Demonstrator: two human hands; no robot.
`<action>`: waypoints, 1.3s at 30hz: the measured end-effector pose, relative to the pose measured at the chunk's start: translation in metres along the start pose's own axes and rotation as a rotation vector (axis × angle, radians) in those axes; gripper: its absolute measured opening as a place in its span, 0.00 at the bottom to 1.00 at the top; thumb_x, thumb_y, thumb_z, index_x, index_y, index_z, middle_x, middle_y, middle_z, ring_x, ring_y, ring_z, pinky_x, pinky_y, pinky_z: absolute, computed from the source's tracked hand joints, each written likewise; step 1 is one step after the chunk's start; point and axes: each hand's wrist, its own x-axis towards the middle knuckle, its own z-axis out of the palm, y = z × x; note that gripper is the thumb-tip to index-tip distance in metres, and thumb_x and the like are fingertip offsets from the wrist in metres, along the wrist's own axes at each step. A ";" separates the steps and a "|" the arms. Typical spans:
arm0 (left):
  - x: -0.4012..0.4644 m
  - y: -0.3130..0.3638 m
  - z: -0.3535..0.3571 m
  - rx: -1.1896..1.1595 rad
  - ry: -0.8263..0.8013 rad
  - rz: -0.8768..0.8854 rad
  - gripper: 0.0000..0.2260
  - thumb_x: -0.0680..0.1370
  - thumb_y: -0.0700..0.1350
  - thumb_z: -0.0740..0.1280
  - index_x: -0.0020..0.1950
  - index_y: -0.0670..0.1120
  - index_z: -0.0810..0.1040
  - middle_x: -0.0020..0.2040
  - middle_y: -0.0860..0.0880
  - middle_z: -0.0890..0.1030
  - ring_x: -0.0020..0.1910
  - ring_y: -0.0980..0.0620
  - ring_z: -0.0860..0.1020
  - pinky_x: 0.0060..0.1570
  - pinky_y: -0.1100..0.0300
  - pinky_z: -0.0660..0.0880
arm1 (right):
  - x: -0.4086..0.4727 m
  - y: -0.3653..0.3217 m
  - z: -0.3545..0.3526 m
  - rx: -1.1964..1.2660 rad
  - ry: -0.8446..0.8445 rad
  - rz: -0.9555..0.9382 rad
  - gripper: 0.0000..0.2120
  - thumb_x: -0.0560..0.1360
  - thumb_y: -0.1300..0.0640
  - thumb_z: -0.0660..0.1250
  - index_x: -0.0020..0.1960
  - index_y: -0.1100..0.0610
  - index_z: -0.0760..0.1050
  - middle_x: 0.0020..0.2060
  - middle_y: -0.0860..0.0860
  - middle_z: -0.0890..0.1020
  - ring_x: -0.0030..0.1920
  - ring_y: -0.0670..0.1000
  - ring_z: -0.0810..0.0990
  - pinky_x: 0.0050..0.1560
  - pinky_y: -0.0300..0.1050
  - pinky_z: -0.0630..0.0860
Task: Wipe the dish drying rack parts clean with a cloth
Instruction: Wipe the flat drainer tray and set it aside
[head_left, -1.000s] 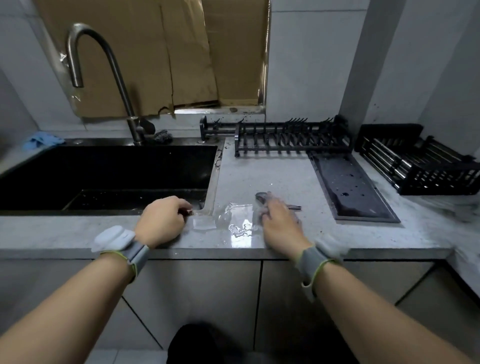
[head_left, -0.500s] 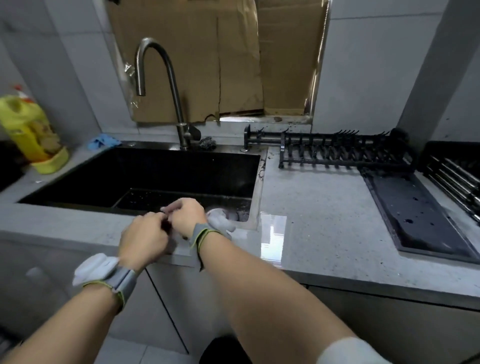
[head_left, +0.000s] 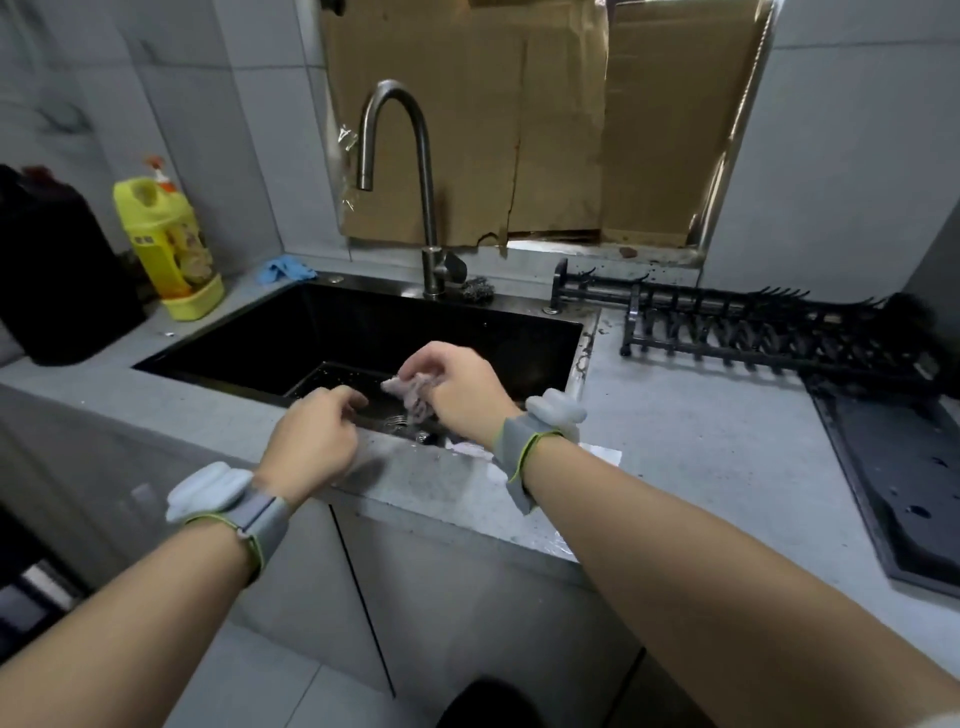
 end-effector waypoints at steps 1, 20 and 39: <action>0.000 0.000 0.001 -0.012 -0.022 -0.007 0.19 0.76 0.37 0.59 0.62 0.50 0.81 0.59 0.47 0.82 0.60 0.44 0.78 0.59 0.50 0.76 | -0.011 0.003 0.010 -0.095 -0.092 -0.057 0.13 0.75 0.65 0.63 0.46 0.49 0.81 0.41 0.47 0.83 0.40 0.46 0.80 0.40 0.37 0.78; 0.024 0.004 0.001 0.086 -0.172 0.049 0.16 0.77 0.41 0.62 0.61 0.53 0.81 0.58 0.51 0.80 0.59 0.49 0.77 0.59 0.57 0.73 | 0.065 0.068 -0.030 -0.331 -0.107 0.050 0.10 0.73 0.63 0.70 0.50 0.50 0.80 0.47 0.48 0.82 0.47 0.47 0.79 0.51 0.40 0.75; 0.105 0.140 0.017 -1.085 -0.296 0.030 0.05 0.80 0.43 0.68 0.51 0.41 0.79 0.45 0.44 0.85 0.44 0.49 0.83 0.47 0.54 0.78 | 0.099 0.011 -0.159 -0.028 0.110 -0.027 0.09 0.74 0.67 0.70 0.39 0.55 0.78 0.34 0.52 0.78 0.30 0.48 0.75 0.32 0.41 0.72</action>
